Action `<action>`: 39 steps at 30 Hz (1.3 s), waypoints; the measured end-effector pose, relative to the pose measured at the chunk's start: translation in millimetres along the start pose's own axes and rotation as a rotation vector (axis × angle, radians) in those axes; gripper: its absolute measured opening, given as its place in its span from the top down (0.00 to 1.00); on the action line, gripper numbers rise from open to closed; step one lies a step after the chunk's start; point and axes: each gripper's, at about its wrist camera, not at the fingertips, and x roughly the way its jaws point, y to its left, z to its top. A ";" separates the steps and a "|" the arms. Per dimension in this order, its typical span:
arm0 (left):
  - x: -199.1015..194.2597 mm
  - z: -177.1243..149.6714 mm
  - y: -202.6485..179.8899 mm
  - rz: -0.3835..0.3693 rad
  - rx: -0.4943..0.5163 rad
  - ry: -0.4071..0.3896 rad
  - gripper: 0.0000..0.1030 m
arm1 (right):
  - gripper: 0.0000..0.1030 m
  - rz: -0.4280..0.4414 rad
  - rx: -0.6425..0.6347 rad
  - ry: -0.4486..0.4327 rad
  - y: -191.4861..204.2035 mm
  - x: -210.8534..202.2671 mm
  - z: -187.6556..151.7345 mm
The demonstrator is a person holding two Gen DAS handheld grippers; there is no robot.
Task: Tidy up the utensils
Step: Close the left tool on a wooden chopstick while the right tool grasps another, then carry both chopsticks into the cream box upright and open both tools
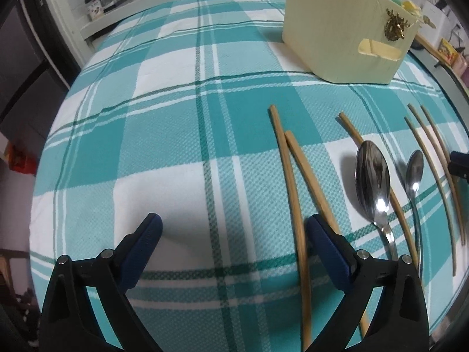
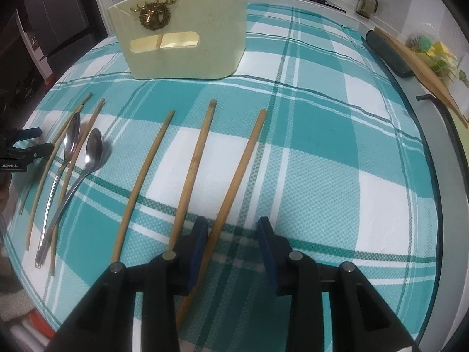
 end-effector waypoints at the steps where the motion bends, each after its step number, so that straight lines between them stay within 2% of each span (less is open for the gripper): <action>1: 2.3 7.3 -3.0 -0.002 0.014 0.004 0.10 | 0.66 -0.003 0.000 0.006 -1.0 3.0 6.2; 6: 15.7 41.5 -10.7 -0.046 0.022 0.050 0.27 | 0.69 -0.011 0.012 0.016 -1.9 19.7 42.4; 8: 18.5 50.3 -13.4 -0.046 0.028 0.059 0.33 | 0.77 -0.018 0.025 0.021 -3.3 28.3 56.8; 10: 20.0 57.5 -16.9 -0.050 0.041 0.056 0.47 | 0.83 -0.024 0.046 0.011 -5.6 33.9 69.6; 11: 19.8 60.6 -18.7 -0.070 0.045 0.050 0.65 | 0.89 -0.028 0.059 0.007 -6.8 37.1 75.8; 12: 20.1 63.2 -20.7 -0.077 0.050 0.044 0.86 | 0.90 -0.038 0.072 0.005 -8.4 40.1 81.3; 13: 20.2 64.1 -22.2 -0.065 0.056 0.038 0.94 | 0.91 -0.035 0.084 -0.002 -9.8 42.0 86.3; 17: 13.2 59.2 -26.4 -0.028 0.077 -0.003 0.96 | 0.93 -0.029 0.137 -0.029 -13.9 45.1 94.1; 20: -12.2 55.0 -22.0 -0.039 0.067 -0.073 0.96 | 0.93 0.019 0.174 -0.097 -17.2 26.7 90.3; 26: -92.3 54.0 -3.4 -0.094 -0.008 -0.241 0.96 | 0.93 0.082 0.158 -0.261 -17.5 -57.4 82.5; 32: -176.7 42.8 1.1 -0.153 -0.021 -0.403 0.96 | 0.93 0.121 0.104 -0.390 -8.7 -143.4 68.6; 39: -223.1 36.6 -4.0 -0.201 -0.042 -0.510 0.96 | 0.94 0.119 0.061 -0.500 4.7 -198.7 54.5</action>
